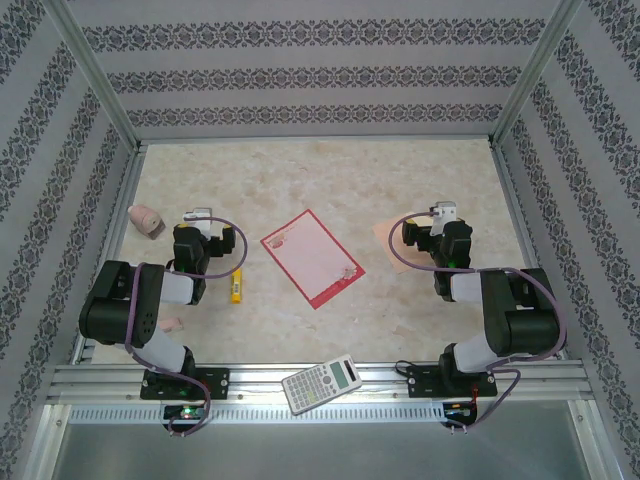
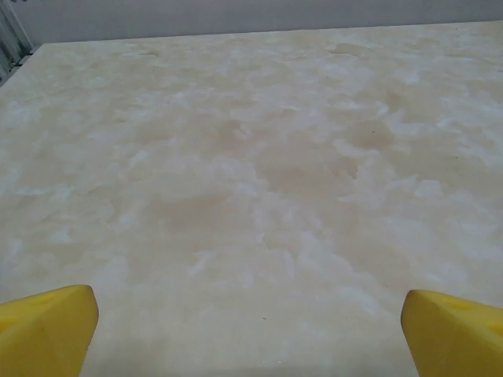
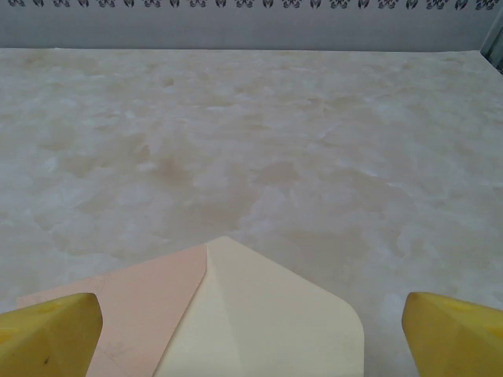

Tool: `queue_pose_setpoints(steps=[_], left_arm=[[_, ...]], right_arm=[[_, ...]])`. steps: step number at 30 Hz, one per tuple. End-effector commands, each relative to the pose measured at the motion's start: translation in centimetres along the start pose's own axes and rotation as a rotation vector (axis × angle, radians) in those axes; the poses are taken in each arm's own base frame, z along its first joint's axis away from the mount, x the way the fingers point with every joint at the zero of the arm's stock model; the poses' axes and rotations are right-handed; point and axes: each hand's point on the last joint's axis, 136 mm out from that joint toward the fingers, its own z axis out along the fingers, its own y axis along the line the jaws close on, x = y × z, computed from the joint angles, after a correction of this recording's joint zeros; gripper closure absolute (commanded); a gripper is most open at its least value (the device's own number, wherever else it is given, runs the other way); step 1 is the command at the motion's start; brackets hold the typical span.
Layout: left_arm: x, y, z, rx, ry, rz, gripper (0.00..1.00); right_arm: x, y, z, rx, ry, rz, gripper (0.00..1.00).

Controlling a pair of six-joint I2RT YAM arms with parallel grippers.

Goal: Place the letter into the envelope and seal it

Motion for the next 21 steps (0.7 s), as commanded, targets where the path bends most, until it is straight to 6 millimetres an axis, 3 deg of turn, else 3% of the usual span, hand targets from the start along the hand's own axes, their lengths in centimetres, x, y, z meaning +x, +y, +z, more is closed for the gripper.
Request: queue_pose_setpoints(steps=[1, 8, 13, 21], left_arm=[[-1.2, -0.1, 0.2, 0.021, -0.046, 0.017, 0.00], [-1.2, -0.1, 0.3, 0.021, -0.045, 0.017, 0.00], [-1.2, 1.7, 0.2, -0.084, -0.046, -0.028, 0.01], [-1.3, 1.7, 0.2, -0.085, -0.048, -0.028, 0.01]], right_arm=[[-1.6, -0.4, 0.4, 0.014, -0.048, 0.010, 0.02], [-1.6, -0.4, 0.4, 0.012, -0.047, 0.009, 0.02], [-1.6, -0.4, 0.4, 0.013, -0.047, 0.010, 0.02], [-1.6, -0.4, 0.4, 0.012, -0.047, 0.011, 0.02]])
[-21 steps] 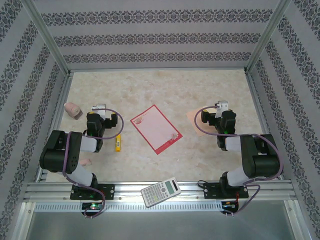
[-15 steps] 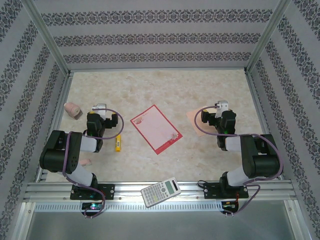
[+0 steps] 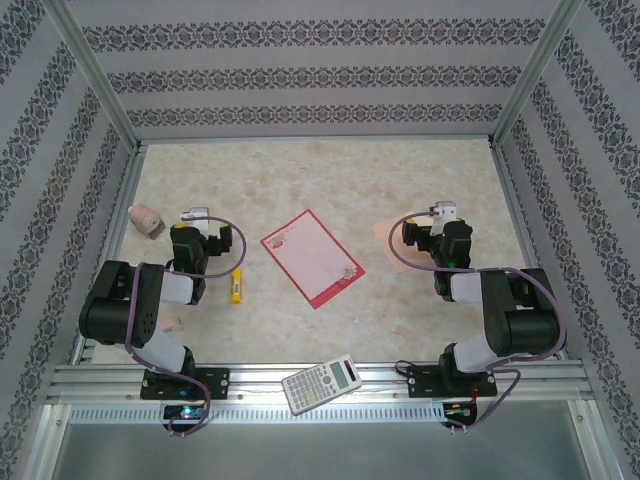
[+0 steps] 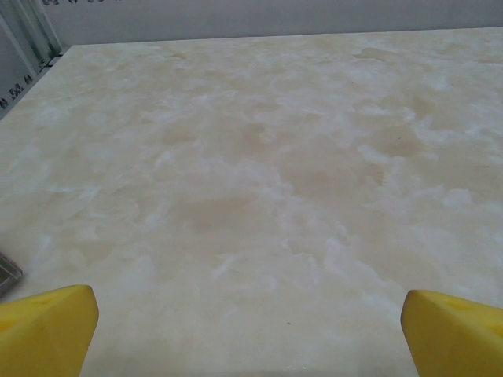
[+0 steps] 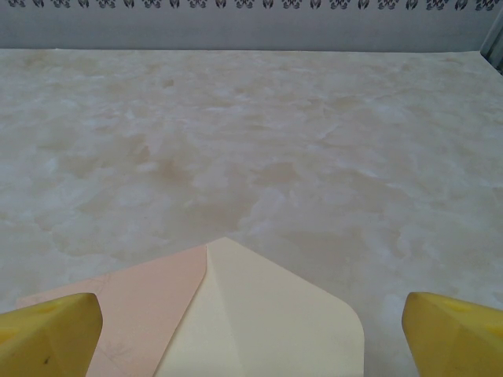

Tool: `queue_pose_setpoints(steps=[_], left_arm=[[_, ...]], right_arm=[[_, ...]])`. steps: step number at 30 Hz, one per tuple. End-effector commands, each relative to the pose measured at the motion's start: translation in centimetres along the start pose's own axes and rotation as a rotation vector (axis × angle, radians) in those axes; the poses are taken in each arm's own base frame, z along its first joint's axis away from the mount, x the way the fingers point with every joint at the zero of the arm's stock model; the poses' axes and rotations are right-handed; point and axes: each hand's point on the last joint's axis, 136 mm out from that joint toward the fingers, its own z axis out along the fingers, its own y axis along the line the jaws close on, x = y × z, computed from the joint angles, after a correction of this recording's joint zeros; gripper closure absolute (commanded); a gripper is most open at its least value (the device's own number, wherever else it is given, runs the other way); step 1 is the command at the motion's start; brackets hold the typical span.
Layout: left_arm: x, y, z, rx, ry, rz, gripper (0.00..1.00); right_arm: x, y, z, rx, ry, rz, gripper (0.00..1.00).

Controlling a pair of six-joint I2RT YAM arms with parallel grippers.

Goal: Place the letter into the envelope and seal it

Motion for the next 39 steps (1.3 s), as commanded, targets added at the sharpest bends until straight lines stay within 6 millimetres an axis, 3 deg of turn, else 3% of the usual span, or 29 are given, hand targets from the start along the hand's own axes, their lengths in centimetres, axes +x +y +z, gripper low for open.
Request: queue_pose_setpoints(steps=[1, 19, 22, 25, 28, 31, 33, 36, 39], left_arm=[[-1.2, 0.6, 0.3, -0.025, -0.043, -0.022, 0.01], [-1.7, 1.3, 0.1, -0.067, -0.024, -0.037, 0.00], [-3.3, 1.9, -0.1, -0.100, 0.016, -0.030, 0.00], [-6.3, 2.4, -1.0, -0.130, 0.075, -0.078, 0.00], [-9.3, 0.8, -2.4, -0.030, 0.123, -0.169, 0.00], [-10.8, -1.9, -3.7, 0.125, 0.215, -0.232, 0.00], [-10.6, -3.6, -4.7, 0.217, 0.312, -0.234, 0.00], [-9.7, -4.9, -6.2, 0.290, 0.421, -0.261, 0.00], [-8.6, -6.1, -7.4, 0.361, 0.476, -0.283, 0.00]], right_arm=[[-1.5, -0.4, 0.3, 0.012, -0.045, 0.011, 0.02], [-1.9, -1.0, 0.3, 0.030, -0.045, 0.032, 0.02], [-2.6, -1.4, 0.1, 0.051, -0.044, 0.048, 0.02], [-3.5, -1.4, -0.8, 0.055, 0.000, 0.067, 0.02], [-4.8, -1.2, -2.2, 0.068, 0.052, 0.155, 0.02], [-6.1, 0.2, -3.7, 0.054, 0.110, 0.252, 0.02], [-6.5, 1.7, -4.7, 0.048, 0.172, 0.280, 0.02], [-6.3, 5.5, -5.8, -0.012, 0.252, 0.277, 0.02], [-4.8, 9.2, -6.3, -0.057, 0.331, 0.300, 0.02]])
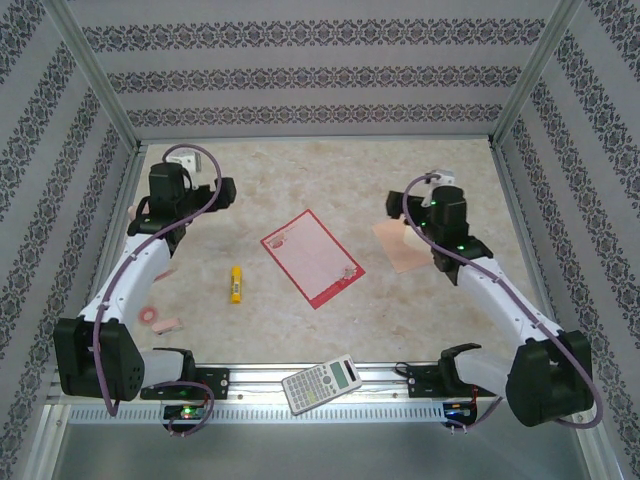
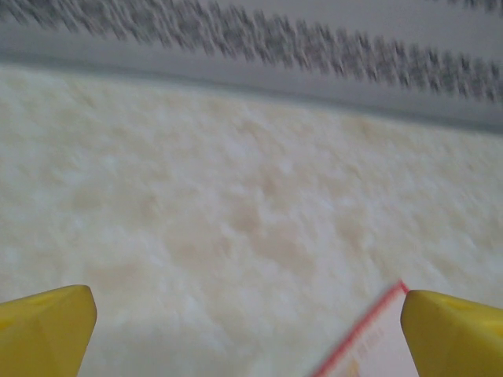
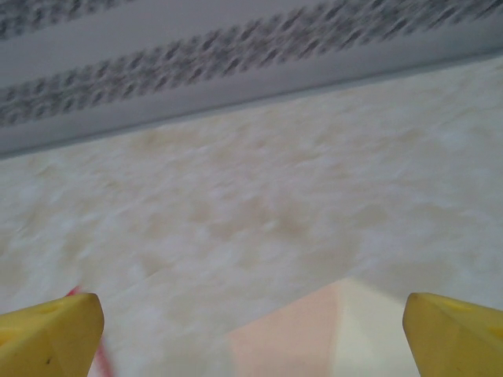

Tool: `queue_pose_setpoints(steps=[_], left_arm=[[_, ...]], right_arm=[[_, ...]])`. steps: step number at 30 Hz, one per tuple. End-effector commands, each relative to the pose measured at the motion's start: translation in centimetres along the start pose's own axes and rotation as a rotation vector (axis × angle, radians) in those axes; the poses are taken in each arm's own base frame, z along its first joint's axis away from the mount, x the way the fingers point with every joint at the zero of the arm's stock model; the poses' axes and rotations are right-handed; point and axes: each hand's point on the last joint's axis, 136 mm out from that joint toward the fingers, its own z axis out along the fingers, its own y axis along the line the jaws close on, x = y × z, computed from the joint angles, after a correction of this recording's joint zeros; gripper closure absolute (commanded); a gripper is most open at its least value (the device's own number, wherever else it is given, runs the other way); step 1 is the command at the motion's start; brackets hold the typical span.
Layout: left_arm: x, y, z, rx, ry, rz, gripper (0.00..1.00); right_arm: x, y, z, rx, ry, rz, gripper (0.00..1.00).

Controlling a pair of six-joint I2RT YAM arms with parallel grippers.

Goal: Place the letter into the envelope and seal it

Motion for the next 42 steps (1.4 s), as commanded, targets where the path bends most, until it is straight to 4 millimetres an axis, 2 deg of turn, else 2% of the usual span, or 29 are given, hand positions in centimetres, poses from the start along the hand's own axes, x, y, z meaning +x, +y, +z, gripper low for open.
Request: queue_pose_setpoints(steps=[1, 5, 8, 11, 19, 26, 42], left_arm=[[6.4, -1.1, -0.8, 0.083, 0.262, -0.099, 0.00], [9.0, -1.8, -0.4, 0.143, 0.347, -0.125, 0.00], [10.2, -2.7, 0.5, 0.212, 0.380, -0.172, 0.00], [10.7, -4.5, 1.6, 0.325, 0.391, -0.225, 0.01], [12.9, -5.5, 5.5, 0.346, 0.487, -0.225, 0.04], [13.5, -5.8, 7.6, 0.353, 0.534, -0.238, 0.07], [15.0, -7.2, 9.8, 0.375, 0.606, -0.205, 0.11]], right_arm=[[6.1, 0.9, 0.0, 0.052, 0.229, 0.088, 0.02], [9.1, 4.1, 0.9, 0.003, 0.309, 0.157, 0.02], [10.3, 5.7, 1.5, -0.020, 0.332, 0.182, 0.02], [11.6, 6.4, 2.0, -0.022, 0.373, 0.202, 0.02], [14.9, 7.3, 2.8, -0.049, 0.460, 0.249, 0.02], [15.9, 7.9, 3.3, -0.073, 0.497, 0.275, 0.02], [17.0, 9.0, 4.1, -0.090, 0.541, 0.333, 0.02]])
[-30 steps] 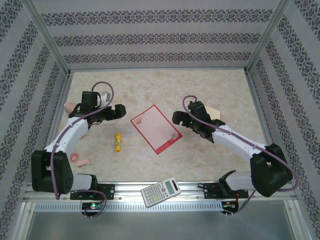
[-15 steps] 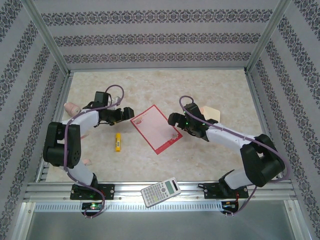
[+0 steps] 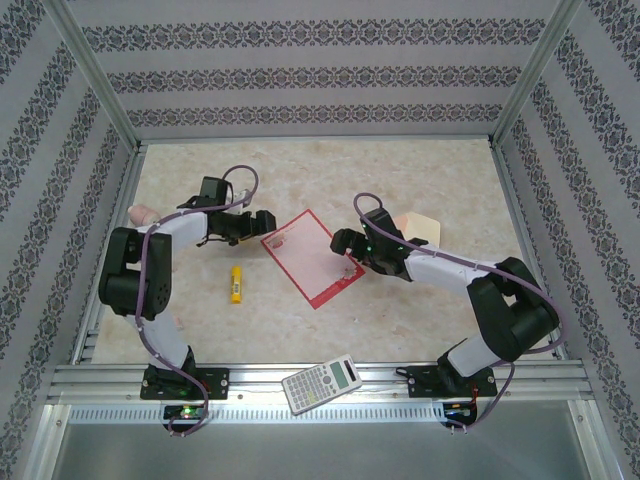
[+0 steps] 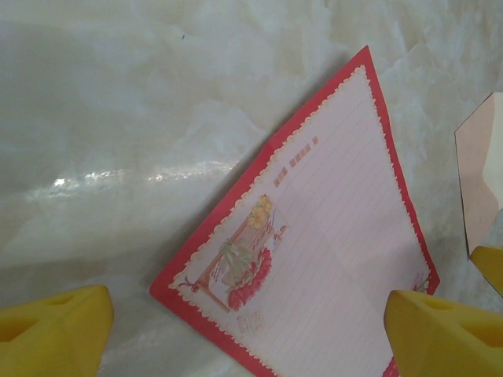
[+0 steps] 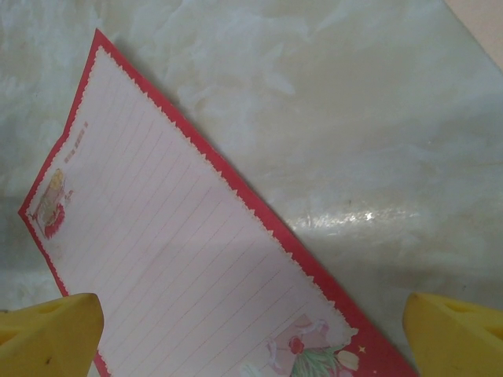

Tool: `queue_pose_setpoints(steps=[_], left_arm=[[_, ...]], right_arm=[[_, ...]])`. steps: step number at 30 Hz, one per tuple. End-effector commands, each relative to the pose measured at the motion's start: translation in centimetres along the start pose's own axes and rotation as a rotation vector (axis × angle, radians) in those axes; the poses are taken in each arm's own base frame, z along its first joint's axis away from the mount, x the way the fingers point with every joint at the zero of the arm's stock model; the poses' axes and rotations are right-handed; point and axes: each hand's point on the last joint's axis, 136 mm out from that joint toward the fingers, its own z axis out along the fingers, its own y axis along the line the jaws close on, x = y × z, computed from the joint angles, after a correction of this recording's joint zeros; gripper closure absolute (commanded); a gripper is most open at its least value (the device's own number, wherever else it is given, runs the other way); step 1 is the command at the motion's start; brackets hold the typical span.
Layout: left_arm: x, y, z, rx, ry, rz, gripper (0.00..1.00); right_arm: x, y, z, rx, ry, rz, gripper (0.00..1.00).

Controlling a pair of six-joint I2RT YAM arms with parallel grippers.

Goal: Place the letter into the envelope and seal it

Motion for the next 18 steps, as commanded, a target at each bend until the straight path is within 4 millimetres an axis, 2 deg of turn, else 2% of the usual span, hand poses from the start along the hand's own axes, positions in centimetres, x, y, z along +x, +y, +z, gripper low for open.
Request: queue_pose_setpoints(steps=[1, 12, 18], left_arm=[[-0.3, -1.0, 0.5, 0.013, 0.010, 0.040, 0.11], [0.3, 0.0, 1.3, -0.041, 0.042, 0.073, 0.11], [0.9, -0.3, 1.5, -0.017, 0.077, 0.090, 0.12]], right_arm=[[0.0, 1.0, 0.0, -0.027, 0.001, 0.022, 0.02], [1.6, 0.0, -0.3, -0.016, 0.025, 0.045, 0.02], [2.2, -0.5, -0.4, -0.006, 0.029, 0.051, 0.02]])
